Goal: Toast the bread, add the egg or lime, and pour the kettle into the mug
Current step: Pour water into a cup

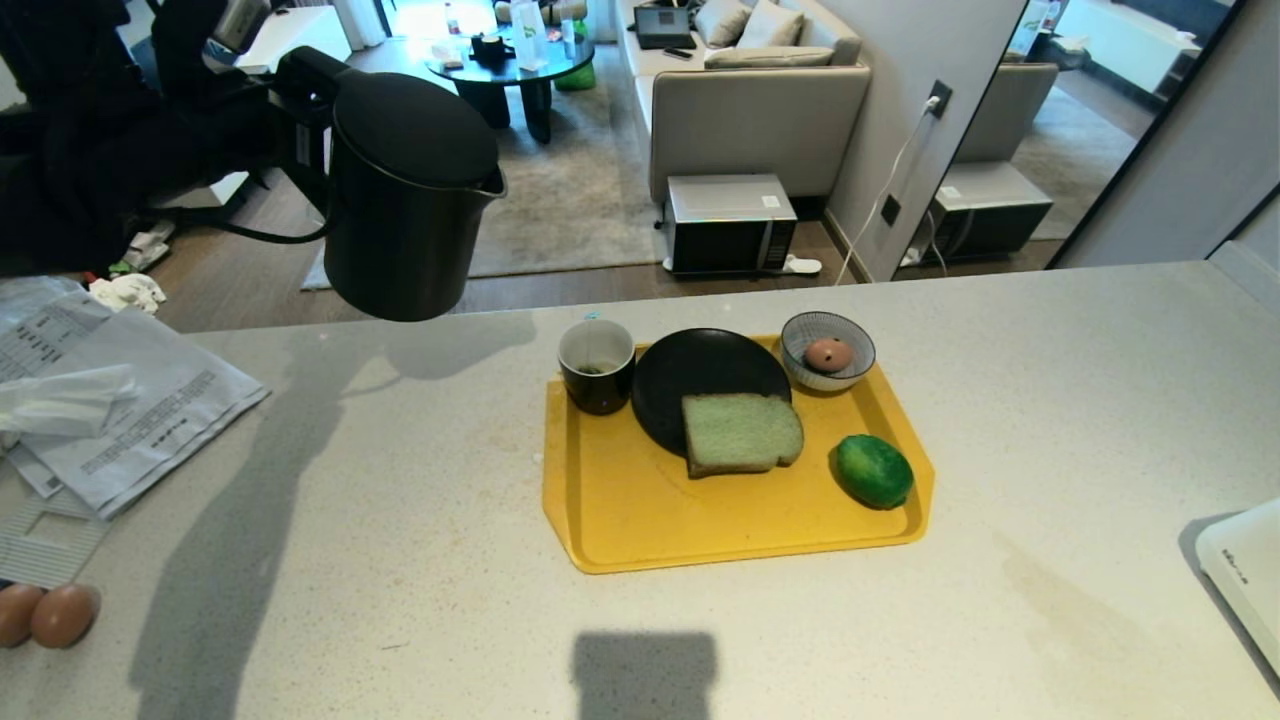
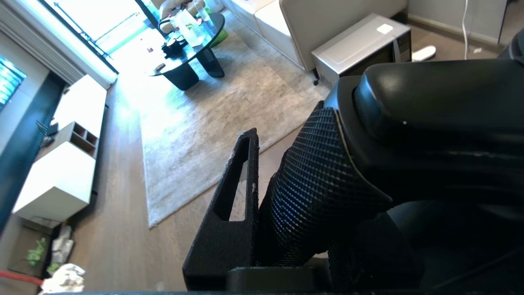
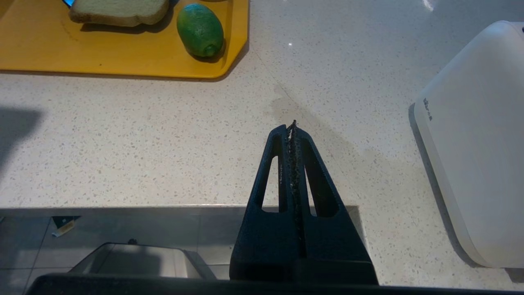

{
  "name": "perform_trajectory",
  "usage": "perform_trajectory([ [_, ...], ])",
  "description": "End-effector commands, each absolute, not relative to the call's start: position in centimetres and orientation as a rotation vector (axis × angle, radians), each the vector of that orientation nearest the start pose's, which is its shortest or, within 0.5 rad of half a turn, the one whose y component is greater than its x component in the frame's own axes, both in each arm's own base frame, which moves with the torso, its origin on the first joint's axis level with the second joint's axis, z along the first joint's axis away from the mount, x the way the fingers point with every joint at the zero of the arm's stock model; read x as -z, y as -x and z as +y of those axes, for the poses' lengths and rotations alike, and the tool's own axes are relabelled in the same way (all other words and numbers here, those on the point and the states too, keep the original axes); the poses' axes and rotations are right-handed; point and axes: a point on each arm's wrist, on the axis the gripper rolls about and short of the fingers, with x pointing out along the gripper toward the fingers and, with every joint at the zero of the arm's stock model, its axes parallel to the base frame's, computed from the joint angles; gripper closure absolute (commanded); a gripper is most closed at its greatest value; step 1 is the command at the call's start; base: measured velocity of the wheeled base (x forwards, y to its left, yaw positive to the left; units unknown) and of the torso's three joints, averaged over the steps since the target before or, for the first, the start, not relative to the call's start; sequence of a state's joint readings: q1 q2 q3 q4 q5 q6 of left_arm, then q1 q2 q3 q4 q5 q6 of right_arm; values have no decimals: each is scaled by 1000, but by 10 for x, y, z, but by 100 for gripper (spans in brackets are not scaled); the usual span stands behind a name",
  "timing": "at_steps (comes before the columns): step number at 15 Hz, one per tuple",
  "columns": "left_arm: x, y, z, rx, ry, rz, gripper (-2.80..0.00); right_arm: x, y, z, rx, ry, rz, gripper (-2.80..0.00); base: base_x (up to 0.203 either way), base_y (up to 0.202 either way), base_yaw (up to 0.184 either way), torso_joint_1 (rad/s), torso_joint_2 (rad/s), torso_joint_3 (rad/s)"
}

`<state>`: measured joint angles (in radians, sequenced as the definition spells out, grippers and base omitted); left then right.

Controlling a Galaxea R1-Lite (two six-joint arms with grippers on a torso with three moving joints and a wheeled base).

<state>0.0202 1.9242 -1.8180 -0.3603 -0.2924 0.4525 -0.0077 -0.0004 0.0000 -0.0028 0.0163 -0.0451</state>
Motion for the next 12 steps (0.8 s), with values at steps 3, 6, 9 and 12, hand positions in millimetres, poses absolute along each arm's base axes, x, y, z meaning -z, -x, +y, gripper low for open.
perform_trajectory([
  [3,-352,-410,-15,246,-549,-285,0,-75,23,0,3,46,0,0,0,0,0,0,0,0],
  [6,-340,-419,-28,262,-624,-266,0,-75,23,0,3,44,0,0,0,0,0,0,0,0],
  [9,-332,-424,-48,262,-661,-253,0,-76,23,0,5,43,-1,0,0,0,0,0,0,0],
  [12,-328,-426,-56,250,-739,-244,0,-75,23,0,3,51,0,0,0,0,0,0,0,0],
])
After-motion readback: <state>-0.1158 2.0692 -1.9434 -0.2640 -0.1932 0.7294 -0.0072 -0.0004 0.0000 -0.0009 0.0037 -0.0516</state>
